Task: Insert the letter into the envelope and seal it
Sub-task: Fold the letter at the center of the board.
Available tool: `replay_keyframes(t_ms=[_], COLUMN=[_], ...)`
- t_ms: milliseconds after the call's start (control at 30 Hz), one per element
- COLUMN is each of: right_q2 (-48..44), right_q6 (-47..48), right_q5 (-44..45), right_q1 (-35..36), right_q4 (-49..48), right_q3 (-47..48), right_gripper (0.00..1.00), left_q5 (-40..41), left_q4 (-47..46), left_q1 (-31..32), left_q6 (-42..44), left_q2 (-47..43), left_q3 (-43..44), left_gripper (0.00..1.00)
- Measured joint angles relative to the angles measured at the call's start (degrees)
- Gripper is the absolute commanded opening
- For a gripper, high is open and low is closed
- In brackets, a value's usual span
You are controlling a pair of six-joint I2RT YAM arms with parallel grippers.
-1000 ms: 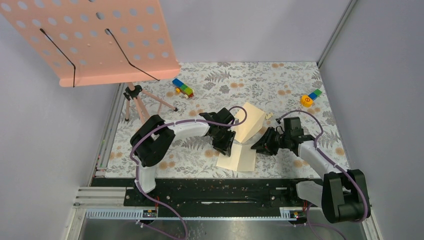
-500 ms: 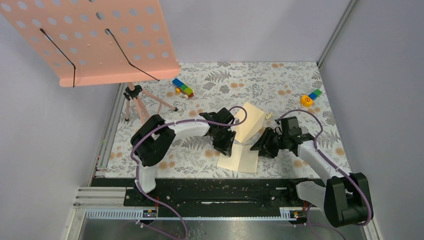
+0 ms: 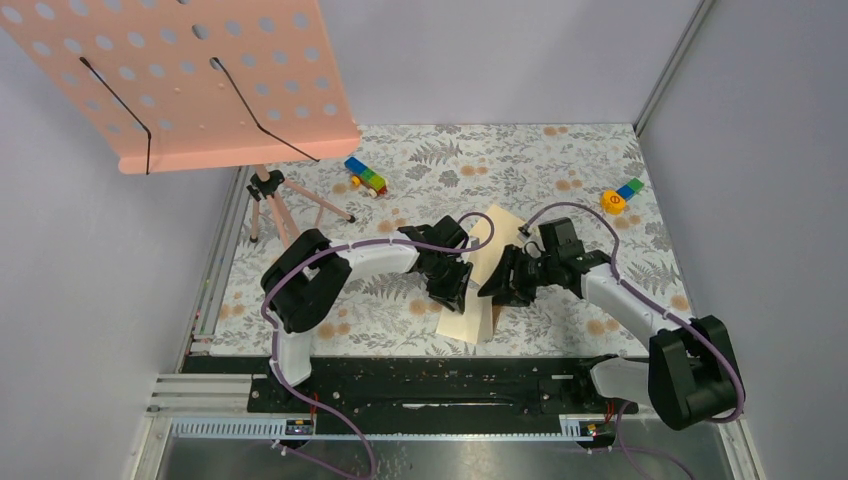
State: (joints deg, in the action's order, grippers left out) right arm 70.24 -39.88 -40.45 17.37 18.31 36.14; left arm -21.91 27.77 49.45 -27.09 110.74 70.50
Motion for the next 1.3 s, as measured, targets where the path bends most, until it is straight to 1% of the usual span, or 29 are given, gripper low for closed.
replay_keyframes(t_ms=[167, 233, 267, 333, 433, 533, 633, 700, 833, 867, 933, 1033, 1100, 1133, 1200, 1300], right_q2=[2.0, 3.1, 4.0, 5.3, 8.3, 9.6, 9.2, 6.7, -6.8, -10.4, -17.7, -28.9, -34.3, -35.6, -35.0, -31.4], right_q6=[-1.4, -2.8, -3.9, -5.1, -7.0, -8.0, -8.3, -7.2, -0.1, 1.3, 2.6, 1.6, -0.3, -1.6, -3.7, -6.9], right_q5=[-0.2, 0.2, 0.4, 0.2, -0.9, -1.9, -4.5, -6.2, -2.5, -0.6, 4.0, 15.6, 22.7, 25.2, 27.3, 27.4], right_q1=[5.3, 5.9, 6.0, 6.0, 6.2, 7.0, 7.5, 7.6, 6.3, 5.2, 1.6, -4.4, -6.4, -6.7, -6.8, -6.9], right_q4=[-3.5, -5.5, -7.2, -10.1, -15.4, -18.3, -21.0, -21.5, -12.3, -10.2, -6.8, -1.0, 4.8, 7.5, 11.3, 14.7], right_q3=[1.0, 0.9, 0.9, 0.8, 0.9, 0.9, 0.9, 0.9, 2.1, 2.3, 1.9, -2.0, -5.1, -6.4, -9.0, -14.0], right_gripper=[0.53, 0.45, 0.43, 0.42, 0.44, 0.46, 0.5, 0.54, 0.55, 0.59, 0.63, 0.66, 0.7, 0.71, 0.73, 0.74], left_q5=[-0.6, -0.7, -0.9, -1.8, -4.1, -6.4, -7.7, -8.1, -10.2, -10.8, -11.6, -12.1, -12.3, -12.3, -12.3, -12.3], left_q4=[-0.5, -0.6, -0.7, -1.2, -2.5, -3.5, -4.4, -4.8, -6.2, -6.6, -6.8, -6.9, -6.9, -6.9, -6.9, -6.8], left_q1=[0.0, -0.1, -0.2, -0.7, -1.7, -2.7, -3.3, -3.8, -4.7, -4.9, -5.2, -5.5, -5.6, -5.6, -5.6, -5.6], left_q6=[0.0, 0.0, -0.1, -0.4, -1.0, -1.5, -1.9, -2.3, -4.2, -4.6, -5.2, -5.6, -5.8, -5.9, -6.0, -6.0], left_q2=[0.0, 0.0, 0.0, 0.0, 0.2, 0.5, 0.5, 0.5, 0.8, 0.9, 1.2, 1.4, 1.5, 1.5, 1.5, 1.5], left_q3=[-0.1, -0.1, -0.1, -0.4, -1.1, -1.7, -2.4, -2.7, -3.7, -3.9, -3.9, -3.9, -3.9, -3.9, -3.9, -3.8], left_gripper=[0.3, 0.3, 0.3, 0.3, 0.3, 0.29, 0.28, 0.28, 0.28, 0.27, 0.27, 0.27, 0.27, 0.27, 0.27, 0.28])
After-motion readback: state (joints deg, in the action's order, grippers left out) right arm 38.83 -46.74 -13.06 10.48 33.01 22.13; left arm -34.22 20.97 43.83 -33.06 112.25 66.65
